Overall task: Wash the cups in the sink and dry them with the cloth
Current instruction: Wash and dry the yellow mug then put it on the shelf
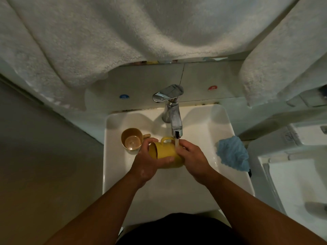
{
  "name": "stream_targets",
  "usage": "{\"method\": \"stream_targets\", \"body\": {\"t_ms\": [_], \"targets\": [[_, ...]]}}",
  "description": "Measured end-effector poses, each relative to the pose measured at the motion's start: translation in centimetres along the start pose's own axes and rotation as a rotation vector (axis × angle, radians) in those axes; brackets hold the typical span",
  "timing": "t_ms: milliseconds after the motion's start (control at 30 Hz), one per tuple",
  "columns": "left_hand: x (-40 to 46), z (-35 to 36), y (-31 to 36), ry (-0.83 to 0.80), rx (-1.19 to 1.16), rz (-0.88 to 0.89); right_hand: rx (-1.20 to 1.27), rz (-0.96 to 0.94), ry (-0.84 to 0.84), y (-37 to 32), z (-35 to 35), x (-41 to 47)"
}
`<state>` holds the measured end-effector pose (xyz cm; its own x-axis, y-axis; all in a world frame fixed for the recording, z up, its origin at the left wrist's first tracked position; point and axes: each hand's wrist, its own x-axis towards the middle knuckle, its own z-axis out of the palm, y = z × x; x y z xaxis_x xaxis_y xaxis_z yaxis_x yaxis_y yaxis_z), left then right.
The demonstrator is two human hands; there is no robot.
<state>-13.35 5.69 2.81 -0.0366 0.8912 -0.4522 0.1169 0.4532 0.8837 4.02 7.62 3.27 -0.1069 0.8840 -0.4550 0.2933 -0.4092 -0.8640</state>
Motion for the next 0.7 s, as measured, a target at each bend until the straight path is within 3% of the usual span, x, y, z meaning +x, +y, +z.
{"method": "stream_targets", "body": {"t_ms": [167,300,433,533,633,700], "targets": [[0.4,-0.6,-0.1,-0.037,0.124,0.087,0.025,0.044,-0.019,-0.6,-0.2,0.2],[0.3,-1.6,0.0,-0.111,-0.101,0.022,0.001,0.074,-0.204,-1.2,-1.4,0.5],[0.3,-1.4,-0.4,-0.132,-0.185,-0.068,0.003,0.072,-0.258,-1.5,-1.7,0.7],[0.5,-1.2,-0.1,-0.105,-0.195,-0.103,-0.134,-0.006,-0.180,-1.4,-1.3,0.8],[0.7,-1.0,0.0,-0.108,-0.231,-0.134,-0.374,-0.105,0.020,-1.5,-0.7,0.7],[0.8,-1.0,-0.1,-0.120,-0.256,-0.149,-0.368,-0.124,0.019,-1.4,-0.6,0.5]]}}
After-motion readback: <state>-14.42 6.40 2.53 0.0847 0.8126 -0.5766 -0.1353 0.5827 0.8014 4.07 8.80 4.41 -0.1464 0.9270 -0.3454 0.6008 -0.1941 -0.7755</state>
